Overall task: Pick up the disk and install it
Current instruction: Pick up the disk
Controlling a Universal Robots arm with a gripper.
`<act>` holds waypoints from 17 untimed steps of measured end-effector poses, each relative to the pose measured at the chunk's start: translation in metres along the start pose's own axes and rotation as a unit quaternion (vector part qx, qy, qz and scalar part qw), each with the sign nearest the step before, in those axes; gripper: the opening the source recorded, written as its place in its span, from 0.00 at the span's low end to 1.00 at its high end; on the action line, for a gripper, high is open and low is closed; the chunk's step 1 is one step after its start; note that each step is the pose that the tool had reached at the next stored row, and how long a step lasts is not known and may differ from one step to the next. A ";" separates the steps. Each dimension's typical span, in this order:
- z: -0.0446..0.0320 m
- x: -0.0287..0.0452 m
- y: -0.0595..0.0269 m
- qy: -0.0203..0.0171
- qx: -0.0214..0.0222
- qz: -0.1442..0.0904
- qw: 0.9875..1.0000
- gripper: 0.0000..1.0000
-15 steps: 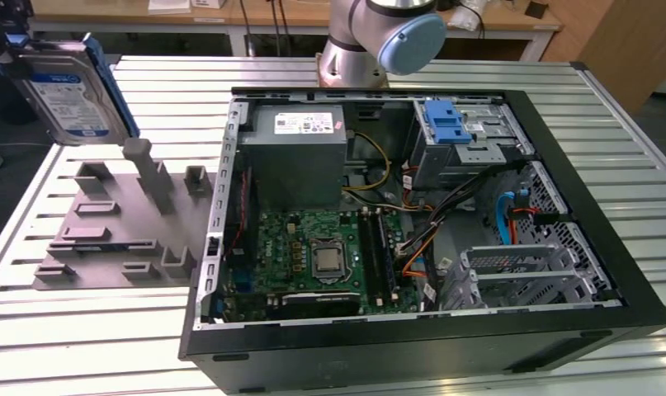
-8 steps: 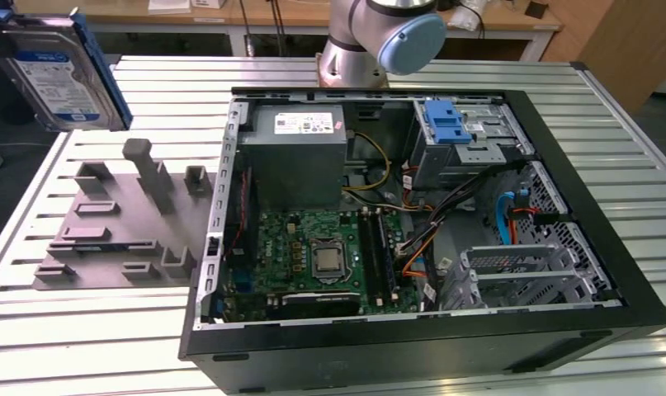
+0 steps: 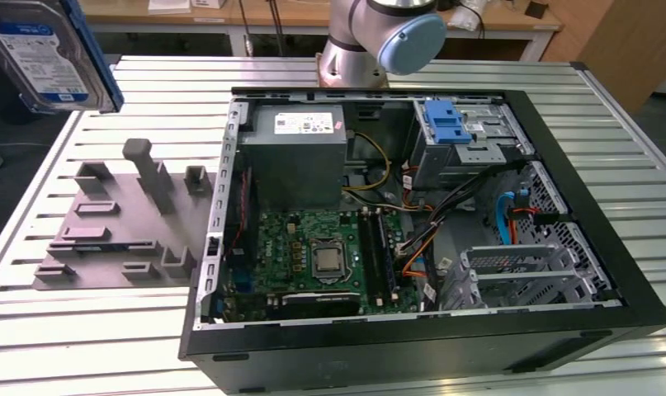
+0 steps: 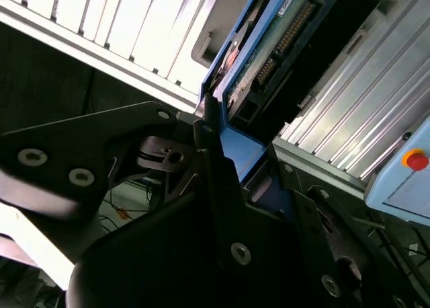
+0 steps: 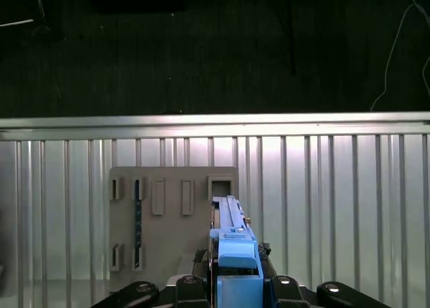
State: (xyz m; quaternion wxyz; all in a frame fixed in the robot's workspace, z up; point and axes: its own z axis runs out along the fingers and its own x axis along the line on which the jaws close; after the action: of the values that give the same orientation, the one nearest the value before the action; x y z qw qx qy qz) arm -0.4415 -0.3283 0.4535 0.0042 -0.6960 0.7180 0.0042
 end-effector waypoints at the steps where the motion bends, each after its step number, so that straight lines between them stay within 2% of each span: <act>1: -0.0035 0.0000 0.0000 0.000 0.000 0.000 1.000 0.36; 4: -0.0130 -0.0001 0.0000 0.000 0.000 0.000 1.000 0.36; 7: -0.0188 0.0000 0.0000 0.000 0.000 0.000 1.000 0.36; 10: -0.0193 0.0026 -0.0001 0.000 0.000 0.000 1.000 0.36; 17: -0.0195 0.0191 -0.0009 0.000 0.000 0.000 1.000 0.36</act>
State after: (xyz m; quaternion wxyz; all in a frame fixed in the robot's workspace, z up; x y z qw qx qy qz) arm -0.4412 -0.3477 0.4727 0.0042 -0.6960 0.7180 0.0042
